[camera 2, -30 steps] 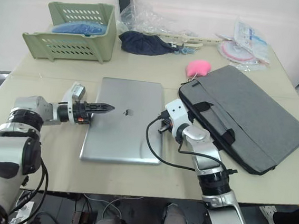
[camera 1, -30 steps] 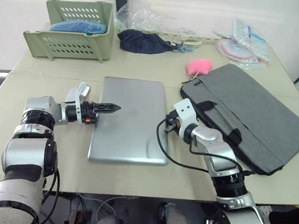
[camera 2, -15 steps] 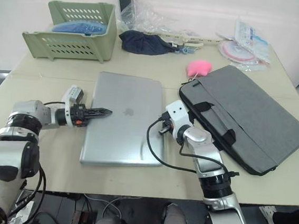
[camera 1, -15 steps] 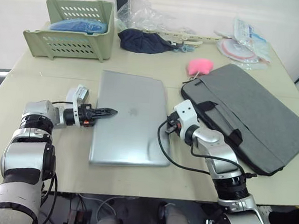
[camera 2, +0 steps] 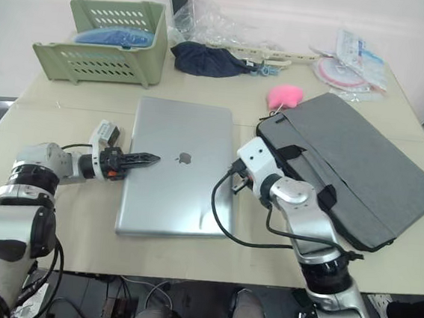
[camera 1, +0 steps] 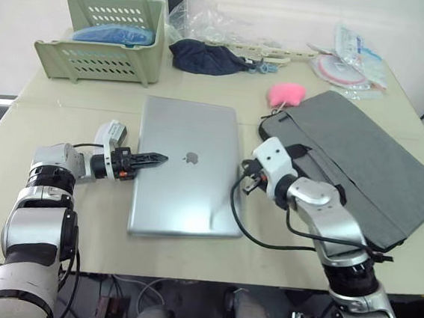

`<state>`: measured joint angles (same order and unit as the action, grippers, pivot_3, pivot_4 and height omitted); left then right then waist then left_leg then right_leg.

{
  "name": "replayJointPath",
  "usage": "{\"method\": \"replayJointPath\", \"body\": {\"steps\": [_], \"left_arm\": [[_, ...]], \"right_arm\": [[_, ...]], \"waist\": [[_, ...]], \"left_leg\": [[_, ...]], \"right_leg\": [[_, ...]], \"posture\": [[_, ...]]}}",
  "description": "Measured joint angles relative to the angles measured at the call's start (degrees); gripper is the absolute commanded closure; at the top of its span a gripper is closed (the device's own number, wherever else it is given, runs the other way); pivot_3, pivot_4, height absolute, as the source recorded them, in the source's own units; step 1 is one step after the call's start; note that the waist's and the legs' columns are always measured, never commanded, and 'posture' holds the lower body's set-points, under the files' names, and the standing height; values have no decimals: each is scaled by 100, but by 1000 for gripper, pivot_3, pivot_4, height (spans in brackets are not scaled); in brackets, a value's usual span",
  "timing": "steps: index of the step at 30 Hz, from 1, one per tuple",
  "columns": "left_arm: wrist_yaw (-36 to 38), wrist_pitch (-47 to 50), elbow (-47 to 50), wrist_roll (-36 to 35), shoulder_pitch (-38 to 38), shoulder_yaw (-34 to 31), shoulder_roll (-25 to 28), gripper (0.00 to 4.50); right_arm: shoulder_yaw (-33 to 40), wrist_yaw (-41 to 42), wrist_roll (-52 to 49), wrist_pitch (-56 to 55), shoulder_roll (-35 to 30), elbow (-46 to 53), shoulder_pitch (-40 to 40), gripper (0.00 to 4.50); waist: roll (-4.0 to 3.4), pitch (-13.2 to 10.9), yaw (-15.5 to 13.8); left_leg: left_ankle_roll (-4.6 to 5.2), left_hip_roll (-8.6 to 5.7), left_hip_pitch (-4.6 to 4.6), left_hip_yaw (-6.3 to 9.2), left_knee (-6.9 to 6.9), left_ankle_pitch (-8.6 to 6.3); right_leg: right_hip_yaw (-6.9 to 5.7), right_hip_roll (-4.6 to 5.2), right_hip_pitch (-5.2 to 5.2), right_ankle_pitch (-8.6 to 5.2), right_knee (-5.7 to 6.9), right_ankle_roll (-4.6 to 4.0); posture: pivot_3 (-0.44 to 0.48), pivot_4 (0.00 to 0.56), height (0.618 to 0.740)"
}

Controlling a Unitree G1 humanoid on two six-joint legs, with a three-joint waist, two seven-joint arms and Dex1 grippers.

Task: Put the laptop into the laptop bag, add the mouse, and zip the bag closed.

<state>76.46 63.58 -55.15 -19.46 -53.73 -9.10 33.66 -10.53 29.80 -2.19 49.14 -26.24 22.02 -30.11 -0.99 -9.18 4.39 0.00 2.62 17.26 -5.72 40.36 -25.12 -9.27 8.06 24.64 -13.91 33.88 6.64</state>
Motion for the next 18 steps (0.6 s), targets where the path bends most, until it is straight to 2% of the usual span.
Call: {"method": "replayJointPath", "body": {"steps": [5,6,7,8,11,15,18], "left_arm": [[-342,423,899,-356,514,-171,28,4062],[-434,523,1083,-442,583,-202,25,4062],[-517,617,1244,-522,642,-228,23,4062],[-647,742,1486,-621,725,-290,2,4062],[-1015,1082,2151,-921,1002,-503,-8,4062],[-1489,1425,2812,-1256,1295,-789,-8,4062],[-1765,1573,3167,-1479,1390,-912,-8,4062]], "right_arm": [[697,362,-270,782,-1038,641,-464,4500],[822,431,-347,876,-1203,749,-579,3871],[907,494,-404,928,-1353,823,-641,3818],[990,603,-494,988,-1576,891,-673,3455],[1311,828,-628,1088,-2159,926,-509,1988],[1497,823,-632,915,-2338,748,43,67],[1552,751,-623,661,-2330,506,235,67]], "waist": [[7,-7,-18],[8,-7,-28],[9,-7,-39],[9,-8,-62],[30,-17,-134],[41,-23,-149],[42,-23,-154]], "left_leg": [[0,1,6,0,-4,0],[0,1,6,-1,-4,0],[0,1,6,0,-5,0],[0,1,6,-1,-5,0],[0,0,7,-2,-13,0],[0,0,7,-10,-16,0],[0,0,4,-14,-16,0]], "right_leg": [[0,-1,5,0,-6,0],[1,0,6,0,-7,0],[1,-1,6,0,-7,0],[1,0,6,0,-8,0],[0,0,6,0,-13,0],[2,0,6,0,-18,0],[5,0,6,0,-18,0]], "posture": [[0,150,740],[0,150,740],[0,150,740],[0,150,740],[0,150,740],[0,150,740],[0,150,740]]}}
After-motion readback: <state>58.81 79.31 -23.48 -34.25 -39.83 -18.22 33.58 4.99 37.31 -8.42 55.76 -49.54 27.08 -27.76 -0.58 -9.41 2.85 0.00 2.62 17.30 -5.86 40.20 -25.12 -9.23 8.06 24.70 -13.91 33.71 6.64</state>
